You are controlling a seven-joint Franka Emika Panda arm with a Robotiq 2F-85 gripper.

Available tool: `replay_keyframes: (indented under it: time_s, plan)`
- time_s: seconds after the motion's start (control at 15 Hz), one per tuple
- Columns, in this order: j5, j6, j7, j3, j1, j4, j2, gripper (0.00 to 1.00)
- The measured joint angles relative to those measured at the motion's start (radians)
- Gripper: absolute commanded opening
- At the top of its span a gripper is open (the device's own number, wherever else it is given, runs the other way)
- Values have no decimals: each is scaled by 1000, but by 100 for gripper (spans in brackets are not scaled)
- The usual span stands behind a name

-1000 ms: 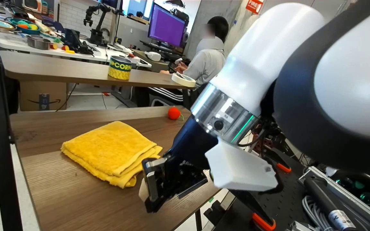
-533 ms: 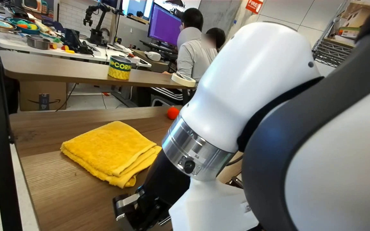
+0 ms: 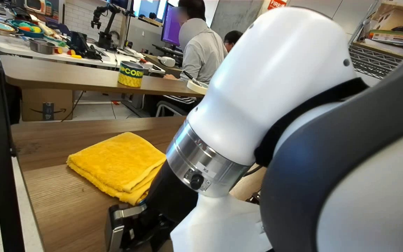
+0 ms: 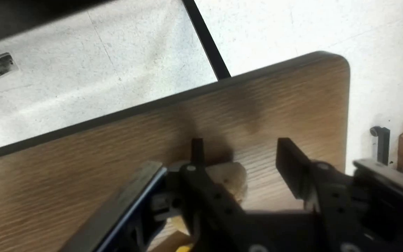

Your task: Wipe the table with the cloth move the stone and the red object on opposite sides of the table

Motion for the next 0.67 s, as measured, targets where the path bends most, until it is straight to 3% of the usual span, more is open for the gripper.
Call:
replay_keyframes:
  time_s: [0.13, 0.27, 0.47, 0.67]
  plan:
    - [0, 9, -8, 17, -31, -12, -40, 99]
    - [0, 31, -12, 50, -91, -29, -104, 100]
    - [5, 40, -12, 135, -234, -38, -214, 100]
    - [20, 13, -1, 109, -300, -14, -285, 100]
